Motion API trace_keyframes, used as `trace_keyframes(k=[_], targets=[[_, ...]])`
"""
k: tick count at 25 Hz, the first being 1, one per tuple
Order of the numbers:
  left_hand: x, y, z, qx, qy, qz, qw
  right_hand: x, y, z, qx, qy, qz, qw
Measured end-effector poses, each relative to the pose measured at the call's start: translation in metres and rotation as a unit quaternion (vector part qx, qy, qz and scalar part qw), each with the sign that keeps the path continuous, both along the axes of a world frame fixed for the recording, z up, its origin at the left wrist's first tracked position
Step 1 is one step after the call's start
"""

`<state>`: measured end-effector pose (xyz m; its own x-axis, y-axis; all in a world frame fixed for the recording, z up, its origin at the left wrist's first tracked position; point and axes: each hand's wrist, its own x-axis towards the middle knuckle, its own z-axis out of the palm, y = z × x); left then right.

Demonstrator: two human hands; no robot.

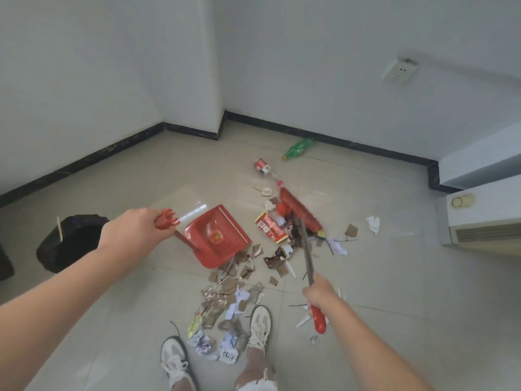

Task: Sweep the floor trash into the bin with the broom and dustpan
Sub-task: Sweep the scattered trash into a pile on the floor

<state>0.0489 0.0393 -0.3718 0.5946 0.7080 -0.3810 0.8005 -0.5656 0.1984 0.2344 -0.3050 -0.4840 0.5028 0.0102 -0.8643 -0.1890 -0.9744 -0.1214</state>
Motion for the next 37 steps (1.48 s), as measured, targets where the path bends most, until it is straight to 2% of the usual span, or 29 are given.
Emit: trace_keyframes(k=[4, 7, 10, 14, 17, 20, 25, 30, 37], targets=[[-0.041, 0.032, 0.010, -0.009, -0.002, -0.020, 1.000, -0.090, -0.017, 0.035, 0.004, 0.025, 0.072, 0.997], [-0.068, 0.047, 0.013, -0.003, 0.019, -0.073, 0.997, -0.152, -0.027, 0.061, 0.003, 0.039, 0.115, 0.993], [-0.089, 0.060, 0.012, -0.003, 0.035, -0.110, 0.993, -0.190, -0.032, 0.087, 0.016, 0.022, 0.092, 0.995], [-0.113, 0.075, 0.005, -0.025, 0.058, -0.134, 0.989, -0.219, -0.033, 0.129, 0.054, -0.034, 0.014, 0.998], [-0.122, 0.083, -0.002, -0.035, 0.046, -0.112, 0.992, -0.194, -0.014, 0.147, 0.075, -0.059, -0.010, 0.995], [-0.125, 0.086, -0.005, -0.035, 0.045, -0.102, 0.993, -0.127, 0.025, 0.148, 0.083, -0.106, 0.015, 0.991], [-0.121, 0.089, 0.004, -0.012, 0.031, -0.098, 0.995, -0.002, 0.086, 0.110, 0.066, -0.146, 0.009, 0.987], [-0.119, 0.095, 0.019, 0.058, 0.022, -0.013, 0.998, 0.049, 0.118, 0.044, 0.085, -0.077, -0.056, 0.992], [-0.110, 0.088, 0.012, 0.061, 0.033, 0.065, 0.996, 0.037, 0.131, -0.015, 0.030, -0.024, -0.064, 0.997]])
